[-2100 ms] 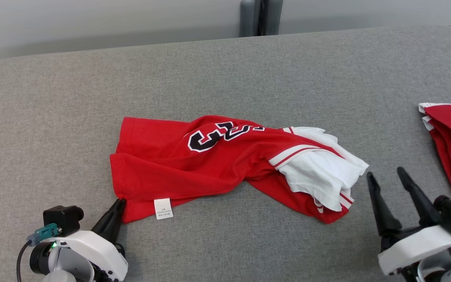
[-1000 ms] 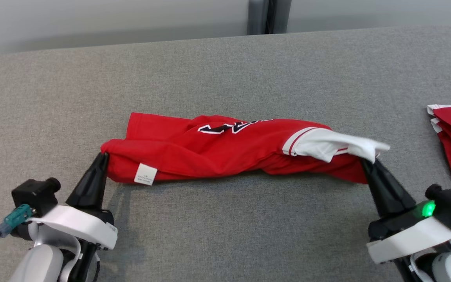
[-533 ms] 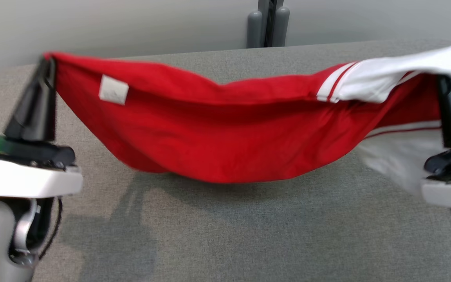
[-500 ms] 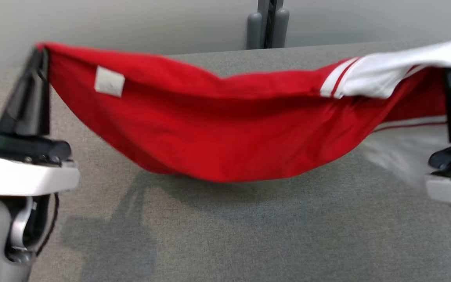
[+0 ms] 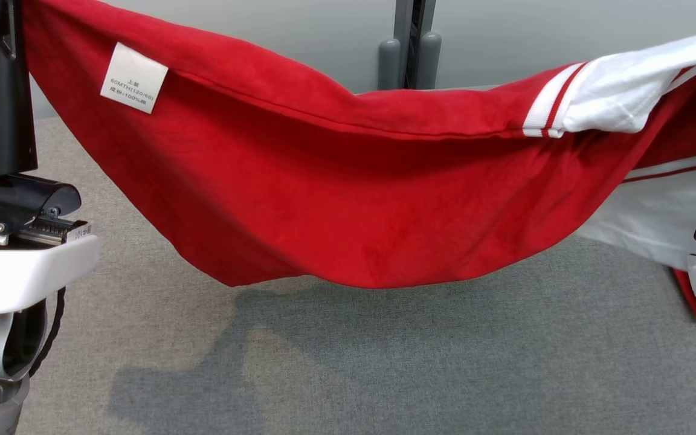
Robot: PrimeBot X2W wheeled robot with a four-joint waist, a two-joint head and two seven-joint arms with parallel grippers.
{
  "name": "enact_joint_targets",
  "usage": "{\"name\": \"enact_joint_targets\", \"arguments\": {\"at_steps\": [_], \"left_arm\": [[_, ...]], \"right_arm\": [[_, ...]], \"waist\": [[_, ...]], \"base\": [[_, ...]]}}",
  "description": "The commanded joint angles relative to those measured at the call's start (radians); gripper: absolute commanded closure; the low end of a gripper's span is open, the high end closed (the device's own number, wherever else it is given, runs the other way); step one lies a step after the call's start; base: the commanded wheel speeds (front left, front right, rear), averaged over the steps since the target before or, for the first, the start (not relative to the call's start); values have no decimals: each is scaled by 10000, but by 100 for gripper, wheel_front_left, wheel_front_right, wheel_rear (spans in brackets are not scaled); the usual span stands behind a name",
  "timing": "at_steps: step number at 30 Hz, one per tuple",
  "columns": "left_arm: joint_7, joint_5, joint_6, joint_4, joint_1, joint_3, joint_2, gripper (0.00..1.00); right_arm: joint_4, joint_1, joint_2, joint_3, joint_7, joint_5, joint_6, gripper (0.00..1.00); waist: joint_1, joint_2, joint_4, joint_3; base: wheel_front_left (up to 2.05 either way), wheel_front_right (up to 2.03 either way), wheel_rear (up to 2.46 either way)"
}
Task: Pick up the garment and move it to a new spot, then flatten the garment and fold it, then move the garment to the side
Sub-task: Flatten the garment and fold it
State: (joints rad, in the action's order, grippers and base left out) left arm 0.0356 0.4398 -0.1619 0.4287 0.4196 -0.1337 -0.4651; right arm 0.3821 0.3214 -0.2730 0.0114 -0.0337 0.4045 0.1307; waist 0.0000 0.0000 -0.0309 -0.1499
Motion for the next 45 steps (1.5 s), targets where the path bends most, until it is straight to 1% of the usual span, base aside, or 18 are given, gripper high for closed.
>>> {"name": "enact_joint_targets", "arguments": {"at_steps": [1, 14, 18, 20, 24, 25, 32, 37, 40, 45], "left_arm": [[-8, -38, -45, 30, 41, 12, -63, 100], [-101, 125, 1, -142, -57, -55, -122, 100], [-137, 305, 2, -546, -420, -199, 19, 100], [-76, 436, 37, -824, -683, -354, 202, 100], [210, 798, 137, -1737, -1441, -623, 595, 100], [415, 987, 248, -2327, -1739, -755, 799, 100], [862, 1527, 860, -4595, -2339, -1266, 1354, 100], [1153, 1875, 1122, -5962, -2597, -1415, 1732, 100], [1261, 2065, 1278, -6619, -2694, -1504, 1926, 100], [1382, 2148, 1485, -7421, -2538, -1621, 2081, 100]], "right_arm": [[46, -51, -3, 31, 41, 32, 1, 100], [-290, -152, 31, 17, 82, 148, 1, 100], [-769, -329, 31, -187, 131, 110, 1, 100], [-1117, -463, 148, -427, 57, 174, 1, 100], [-2091, -882, 350, -858, -173, 258, 2, 100], [-2653, -1040, 413, -1065, -362, 298, 1, 100], [-4759, -1353, 534, -1798, -1065, 469, 1, 100], [-6095, -1476, 540, -2326, -1539, 582, 1, 100], [-6746, -1538, 590, -2536, -1740, 723, 1, 100], [-7415, -1352, 637, -2886, -1972, 919, 1, 100]], "waist": [[0, 0, -3, -5], [0, 0, 9, -114], [0, 0, 5, -201], [0, 0, 3, -259], [0, 0, -14, -391], [0, 0, -5, -487], [0, 0, -36, -782], [0, 0, -58, -897], [0, 0, -56, -959], [0, 0, -36, -1040]], "base": [[0, 0, 0], [0, 0, 0], [0, 0, 0], [0, 0, 0], [0, 0, 0], [0, 0, 0], [0, 0, 0], [0, 0, 0], [0, 0, 0], [0, 0, 0]]}}
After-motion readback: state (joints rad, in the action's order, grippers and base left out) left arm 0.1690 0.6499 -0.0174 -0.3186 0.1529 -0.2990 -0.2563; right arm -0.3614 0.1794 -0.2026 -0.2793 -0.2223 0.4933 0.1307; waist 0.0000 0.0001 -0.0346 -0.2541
